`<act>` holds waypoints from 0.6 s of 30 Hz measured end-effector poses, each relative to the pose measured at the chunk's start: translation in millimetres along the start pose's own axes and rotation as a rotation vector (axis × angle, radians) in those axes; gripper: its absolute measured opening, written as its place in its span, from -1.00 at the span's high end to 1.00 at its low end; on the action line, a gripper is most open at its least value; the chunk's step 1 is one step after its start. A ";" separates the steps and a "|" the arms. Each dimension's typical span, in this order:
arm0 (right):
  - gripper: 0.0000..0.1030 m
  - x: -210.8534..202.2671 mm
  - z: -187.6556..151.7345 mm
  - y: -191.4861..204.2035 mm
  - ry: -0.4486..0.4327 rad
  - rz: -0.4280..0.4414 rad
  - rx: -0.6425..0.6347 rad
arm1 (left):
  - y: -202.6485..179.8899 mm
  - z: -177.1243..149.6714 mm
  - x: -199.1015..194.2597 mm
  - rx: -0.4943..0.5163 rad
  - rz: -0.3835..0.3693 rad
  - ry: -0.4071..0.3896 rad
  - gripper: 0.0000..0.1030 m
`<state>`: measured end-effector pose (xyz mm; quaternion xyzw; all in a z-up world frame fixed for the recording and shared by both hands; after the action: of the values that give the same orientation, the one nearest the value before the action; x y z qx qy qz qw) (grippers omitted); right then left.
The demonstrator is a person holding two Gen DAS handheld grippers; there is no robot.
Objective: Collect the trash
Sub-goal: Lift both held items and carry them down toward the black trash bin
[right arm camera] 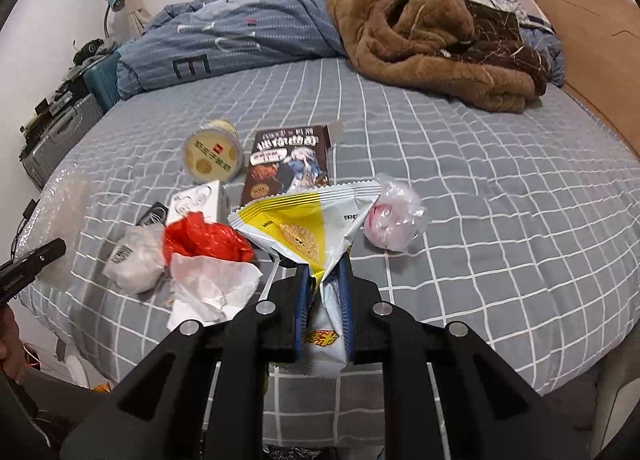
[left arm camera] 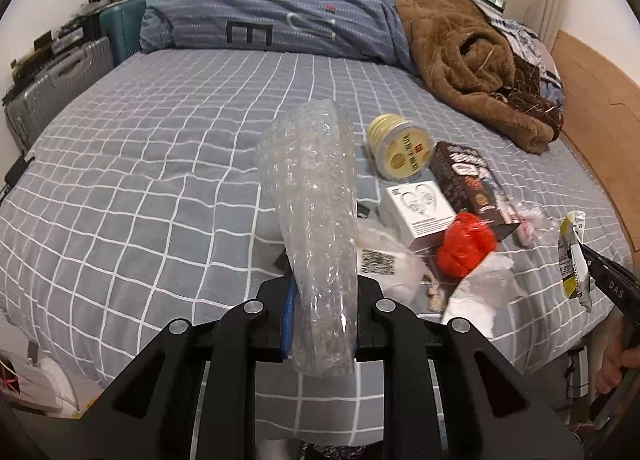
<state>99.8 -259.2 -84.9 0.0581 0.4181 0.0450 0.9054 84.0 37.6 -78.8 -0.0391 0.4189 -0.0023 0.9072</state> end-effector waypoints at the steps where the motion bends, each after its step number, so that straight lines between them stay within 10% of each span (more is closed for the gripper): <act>1: 0.74 -5.7 1.4 1.1 -0.010 0.002 0.000 | -4.1 1.1 -5.3 0.002 -0.003 -0.009 0.63; 18: 0.74 -69.7 -17.9 14.2 -0.069 0.015 -0.023 | -55.9 -24.2 -65.0 0.050 -0.047 -0.064 0.63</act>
<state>40.7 -253.0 -41.9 0.0522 0.3855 0.0549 0.9196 25.1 -17.5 -40.9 -0.0264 0.3886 -0.0330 0.9205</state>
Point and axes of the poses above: each gripper's, at about its wrist camera, not at the fingertips, and x roughly the way its jaws point, y to its left, z to its top, the point moved 6 cm from there along x, roughly the way its jaws point, and after that the axes turned 4 degrees about x, right-handed, at the moved point
